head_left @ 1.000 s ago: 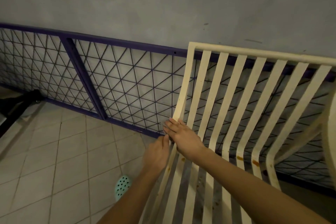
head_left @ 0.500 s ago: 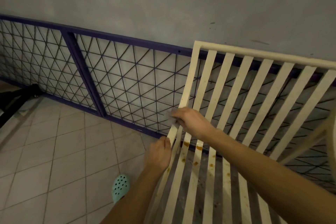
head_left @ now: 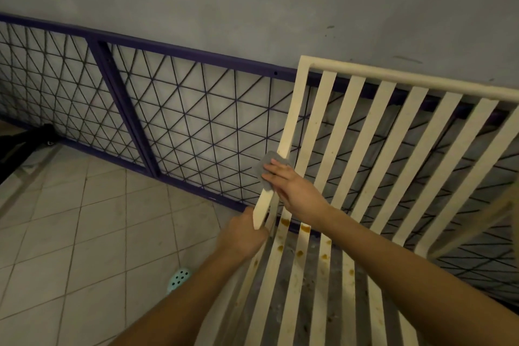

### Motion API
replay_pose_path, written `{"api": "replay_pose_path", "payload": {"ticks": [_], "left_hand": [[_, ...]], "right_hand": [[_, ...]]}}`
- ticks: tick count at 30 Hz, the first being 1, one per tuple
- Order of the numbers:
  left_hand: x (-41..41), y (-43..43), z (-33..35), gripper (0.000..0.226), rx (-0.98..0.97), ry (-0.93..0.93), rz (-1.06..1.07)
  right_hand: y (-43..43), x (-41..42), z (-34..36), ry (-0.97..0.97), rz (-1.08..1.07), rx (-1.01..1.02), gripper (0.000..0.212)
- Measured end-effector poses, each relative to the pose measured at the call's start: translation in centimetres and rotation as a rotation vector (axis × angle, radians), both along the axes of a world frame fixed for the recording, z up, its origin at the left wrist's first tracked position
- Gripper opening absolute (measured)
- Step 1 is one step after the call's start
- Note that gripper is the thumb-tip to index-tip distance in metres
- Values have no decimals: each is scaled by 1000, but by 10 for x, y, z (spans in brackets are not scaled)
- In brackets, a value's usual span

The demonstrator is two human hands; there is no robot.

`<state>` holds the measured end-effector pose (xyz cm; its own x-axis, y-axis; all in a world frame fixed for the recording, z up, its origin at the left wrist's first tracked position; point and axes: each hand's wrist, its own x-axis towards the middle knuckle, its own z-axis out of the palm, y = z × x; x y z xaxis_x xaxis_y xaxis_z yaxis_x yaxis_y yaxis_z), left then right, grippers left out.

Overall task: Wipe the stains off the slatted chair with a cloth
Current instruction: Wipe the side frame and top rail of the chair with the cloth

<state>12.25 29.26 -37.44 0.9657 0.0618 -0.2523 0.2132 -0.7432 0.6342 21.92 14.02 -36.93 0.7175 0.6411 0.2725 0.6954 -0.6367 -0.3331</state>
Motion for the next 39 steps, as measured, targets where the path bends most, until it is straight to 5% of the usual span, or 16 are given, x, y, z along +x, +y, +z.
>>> {"api": "replay_pose_path", "payload": {"ticks": [12, 21, 29, 39], "left_hand": [[64, -30, -13, 30, 8, -178, 119], [63, -28, -13, 52, -66, -406, 68], [64, -26, -11, 51, -88, -402, 48], [61, -27, -11, 48, -71, -375, 55]], "right_hand": [[-23, 41, 5, -184, 56, -194, 68], [-32, 72, 79, -205, 145, -546, 74], [-24, 81, 96, -162, 5, -531, 72], [-24, 74, 104, -116, 151, -695, 77]]}}
